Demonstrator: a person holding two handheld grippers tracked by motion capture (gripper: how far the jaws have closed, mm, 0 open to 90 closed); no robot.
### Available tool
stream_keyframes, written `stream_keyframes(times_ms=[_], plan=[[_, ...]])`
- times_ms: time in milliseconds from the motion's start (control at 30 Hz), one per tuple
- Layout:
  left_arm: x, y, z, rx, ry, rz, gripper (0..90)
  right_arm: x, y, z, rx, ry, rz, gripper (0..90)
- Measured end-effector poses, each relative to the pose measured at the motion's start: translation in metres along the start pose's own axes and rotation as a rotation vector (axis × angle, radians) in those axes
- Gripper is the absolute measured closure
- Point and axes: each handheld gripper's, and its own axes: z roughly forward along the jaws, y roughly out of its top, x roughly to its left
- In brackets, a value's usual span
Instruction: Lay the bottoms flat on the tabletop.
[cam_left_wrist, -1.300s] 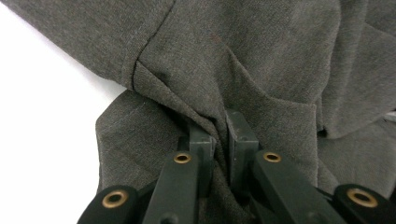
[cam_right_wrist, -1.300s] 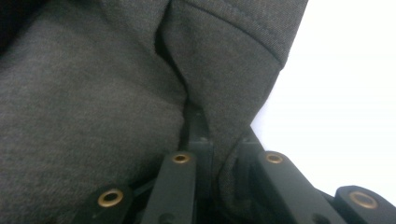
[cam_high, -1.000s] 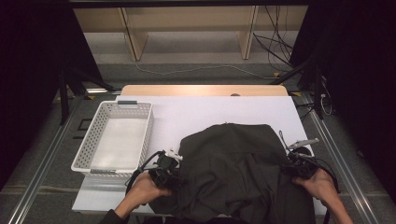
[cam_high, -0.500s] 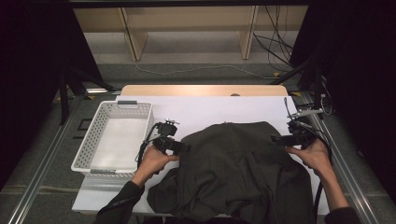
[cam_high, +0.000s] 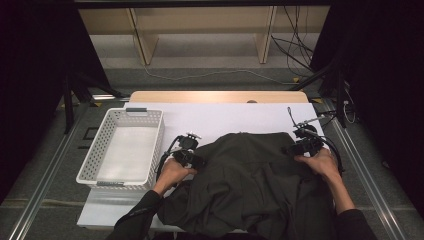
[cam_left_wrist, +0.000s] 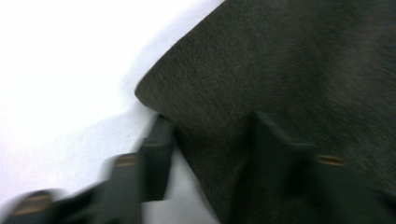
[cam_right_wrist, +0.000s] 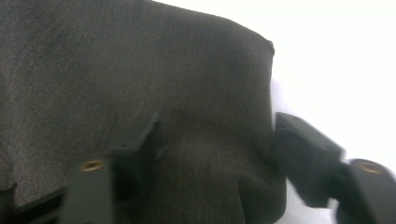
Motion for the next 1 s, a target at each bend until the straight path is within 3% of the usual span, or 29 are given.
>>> stream_keyframes(times_ms=[33,133,233,400,433,500,567,700,833,1000], plan=[[0.0,0.0,0.0,-0.006,-0.003,0.0,72.0,0.0,-0.001,0.0,-0.003,-0.005,0.002,49.6],[0.0,-0.001,-0.002,-0.04,-0.014,0.004,84.7,0.001,-0.003,0.001,-0.005,0.012,-0.019,64.2],[-0.002,0.0,-0.008,-0.086,-0.001,0.029,86.3,0.001,-0.005,-0.001,-0.016,0.005,-0.039,78.7],[0.005,0.003,-0.024,-0.154,0.001,0.023,86.6,0.001,-0.007,-0.016,-0.069,0.021,-0.067,90.0],[0.007,0.007,-0.034,-0.192,-0.003,0.014,86.6,0.001,-0.006,-0.02,-0.087,0.016,-0.069,90.0],[0.007,0.008,-0.039,-0.209,-0.005,0.015,86.6,0.0,-0.006,-0.024,-0.105,0.012,-0.067,90.0],[0.004,0.013,-0.053,-0.258,0.004,0.035,86.6,0.0,-0.005,-0.036,-0.143,0.007,-0.072,90.0],[0.002,0.018,-0.063,-0.288,-0.007,0.038,86.6,-0.004,-0.003,-0.042,-0.163,0.007,-0.039,89.2],[0.002,0.018,-0.057,-0.275,0.005,0.034,86.5,-0.01,0.001,-0.024,-0.117,0.027,0.006,59.9],[0.006,0.019,-0.053,-0.261,-0.001,0.027,86.4,-0.016,0.008,0.002,-0.031,0.013,0.041,42.7]])
